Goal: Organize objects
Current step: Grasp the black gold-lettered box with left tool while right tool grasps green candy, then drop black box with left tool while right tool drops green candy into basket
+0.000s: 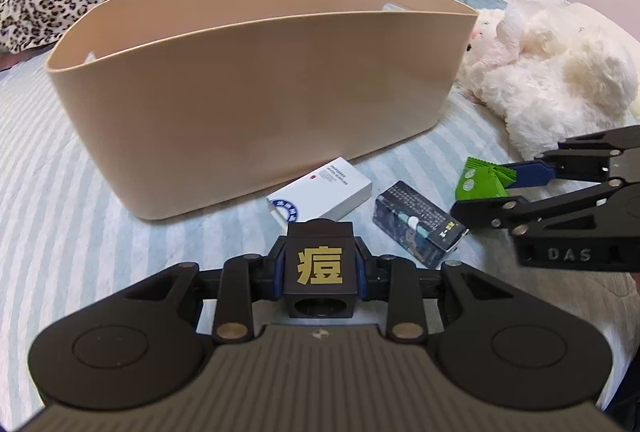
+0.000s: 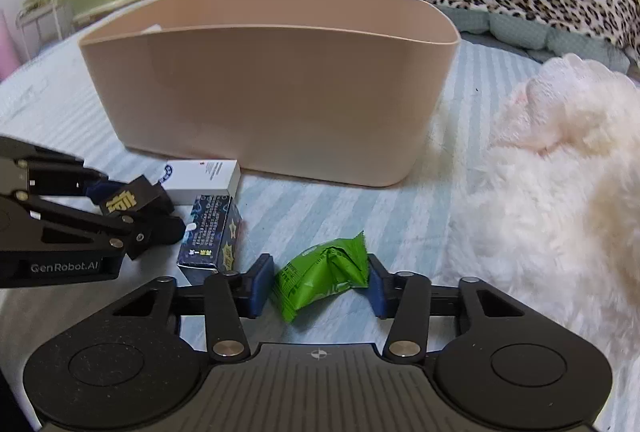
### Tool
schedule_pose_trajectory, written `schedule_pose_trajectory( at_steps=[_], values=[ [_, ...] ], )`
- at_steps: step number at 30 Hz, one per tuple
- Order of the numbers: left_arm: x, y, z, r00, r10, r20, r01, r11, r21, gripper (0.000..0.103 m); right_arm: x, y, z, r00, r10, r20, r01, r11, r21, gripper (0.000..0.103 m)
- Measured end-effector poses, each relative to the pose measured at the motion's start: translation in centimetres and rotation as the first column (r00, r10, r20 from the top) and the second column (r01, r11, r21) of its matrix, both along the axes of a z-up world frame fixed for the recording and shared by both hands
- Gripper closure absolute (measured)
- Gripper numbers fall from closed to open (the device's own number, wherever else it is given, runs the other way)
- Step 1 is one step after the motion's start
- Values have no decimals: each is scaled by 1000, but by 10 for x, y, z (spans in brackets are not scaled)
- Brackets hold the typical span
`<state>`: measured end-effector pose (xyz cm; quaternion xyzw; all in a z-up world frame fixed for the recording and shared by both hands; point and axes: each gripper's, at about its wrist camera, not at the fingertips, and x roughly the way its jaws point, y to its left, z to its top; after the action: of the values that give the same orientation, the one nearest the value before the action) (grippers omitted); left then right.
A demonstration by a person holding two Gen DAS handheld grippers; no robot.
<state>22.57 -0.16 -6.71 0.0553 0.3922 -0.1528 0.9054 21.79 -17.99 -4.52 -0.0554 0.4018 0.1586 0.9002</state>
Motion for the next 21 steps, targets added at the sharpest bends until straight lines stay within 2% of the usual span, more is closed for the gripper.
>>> schedule_pose_trajectory(
  at_steps=[3, 9, 21],
  values=[
    [-3, 5, 1, 1000, 15, 4, -15, 1000, 4, 69, -3, -5, 2, 1000, -9, 2, 9, 1000, 14, 68],
    [-10, 14, 3, 999, 40, 6, -40, 999, -9, 69, -9, -7, 7, 1000, -11, 19, 11, 1000, 21, 73],
    [-23, 22, 15, 997, 73, 40, -72, 997, -6, 69, -20, -8, 21, 998, -14, 61, 13, 1000, 16, 77]
  ],
)
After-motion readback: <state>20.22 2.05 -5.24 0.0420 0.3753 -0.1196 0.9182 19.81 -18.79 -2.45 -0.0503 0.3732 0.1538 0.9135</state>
